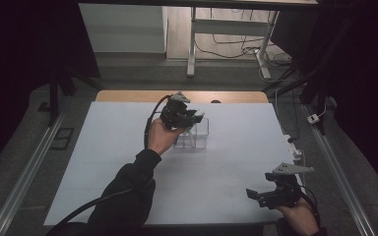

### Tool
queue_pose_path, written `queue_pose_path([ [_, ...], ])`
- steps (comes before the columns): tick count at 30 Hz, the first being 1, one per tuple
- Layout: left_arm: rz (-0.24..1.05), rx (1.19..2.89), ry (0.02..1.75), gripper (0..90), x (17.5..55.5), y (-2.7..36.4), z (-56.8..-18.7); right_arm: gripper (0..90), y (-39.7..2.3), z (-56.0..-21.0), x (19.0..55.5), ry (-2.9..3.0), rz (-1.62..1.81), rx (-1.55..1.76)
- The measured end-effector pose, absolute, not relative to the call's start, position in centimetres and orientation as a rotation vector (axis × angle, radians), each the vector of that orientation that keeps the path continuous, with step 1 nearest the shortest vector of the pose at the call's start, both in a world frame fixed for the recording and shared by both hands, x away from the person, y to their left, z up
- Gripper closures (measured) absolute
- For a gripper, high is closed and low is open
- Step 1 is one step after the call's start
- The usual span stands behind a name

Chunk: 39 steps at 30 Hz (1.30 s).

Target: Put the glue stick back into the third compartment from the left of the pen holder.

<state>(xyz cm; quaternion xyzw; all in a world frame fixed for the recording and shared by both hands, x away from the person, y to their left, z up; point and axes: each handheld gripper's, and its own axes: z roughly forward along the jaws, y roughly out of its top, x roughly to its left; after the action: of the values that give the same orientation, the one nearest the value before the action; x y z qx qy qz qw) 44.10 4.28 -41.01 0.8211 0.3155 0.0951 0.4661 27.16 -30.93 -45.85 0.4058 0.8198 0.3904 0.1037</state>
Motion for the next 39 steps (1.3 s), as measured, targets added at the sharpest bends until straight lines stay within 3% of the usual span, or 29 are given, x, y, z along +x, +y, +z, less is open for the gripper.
queue_pose_path([
  [18, 0.215, 2.006, 0.755, 64.3, 46.9, 0.4, -42.6, 0.0, -31.0, -45.9, 27.2, 2.420, 1.163, 1.204],
  [39, 0.282, 2.113, 0.731, 63.9, 47.0, -0.9, -43.8, 0.0, -31.0, -45.9, 27.1, 2.422, 1.164, 1.201],
])
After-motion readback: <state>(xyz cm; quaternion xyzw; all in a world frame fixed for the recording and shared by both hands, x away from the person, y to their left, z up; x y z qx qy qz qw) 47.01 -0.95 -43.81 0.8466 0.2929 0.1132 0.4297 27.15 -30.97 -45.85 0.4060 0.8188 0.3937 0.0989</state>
